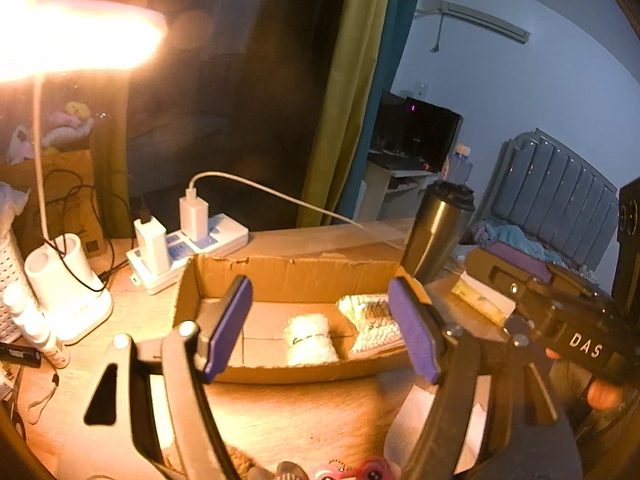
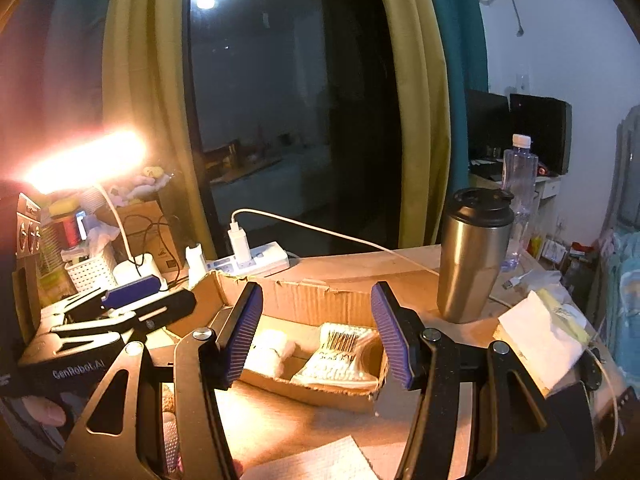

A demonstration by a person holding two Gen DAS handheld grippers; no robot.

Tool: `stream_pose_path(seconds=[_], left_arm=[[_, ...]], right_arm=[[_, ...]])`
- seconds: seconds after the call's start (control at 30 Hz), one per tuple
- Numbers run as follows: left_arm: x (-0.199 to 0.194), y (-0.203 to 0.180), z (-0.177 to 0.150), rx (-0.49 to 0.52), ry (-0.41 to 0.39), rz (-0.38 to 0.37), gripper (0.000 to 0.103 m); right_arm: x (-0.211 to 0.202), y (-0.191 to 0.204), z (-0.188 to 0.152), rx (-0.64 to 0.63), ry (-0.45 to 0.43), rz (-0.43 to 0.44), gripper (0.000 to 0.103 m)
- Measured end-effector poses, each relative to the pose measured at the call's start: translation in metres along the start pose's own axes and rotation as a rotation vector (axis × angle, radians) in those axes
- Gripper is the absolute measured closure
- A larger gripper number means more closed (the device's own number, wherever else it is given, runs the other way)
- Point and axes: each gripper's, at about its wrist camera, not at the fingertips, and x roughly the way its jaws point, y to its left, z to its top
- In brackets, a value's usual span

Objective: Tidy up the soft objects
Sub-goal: 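Move both tools back toward the glove and tissue pack on the desk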

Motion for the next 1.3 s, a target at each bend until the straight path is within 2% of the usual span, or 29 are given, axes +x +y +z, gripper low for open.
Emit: stream_pose_path(seconds=[0.4,0.73,1.3], left_arm=[[-0.047,0.019,-0.011,-0.017,-0.045,0.009,0.030],[-0.082,0.037,-0.033,-0.038,-0.054,0.028,0.030],[-0.107,0.071,-0.084,-0.065,0.013,0.065,0.029]], right_arm=[[-0.029,0.029,-0.015,-0.045,0.010,-0.004,0.043],[-0.043,0.053,-0.039,-0.064,0.045,-0.002,0.043],[-0.030,0.103,-0.089,-0.097,0.160,0.060,0.043]])
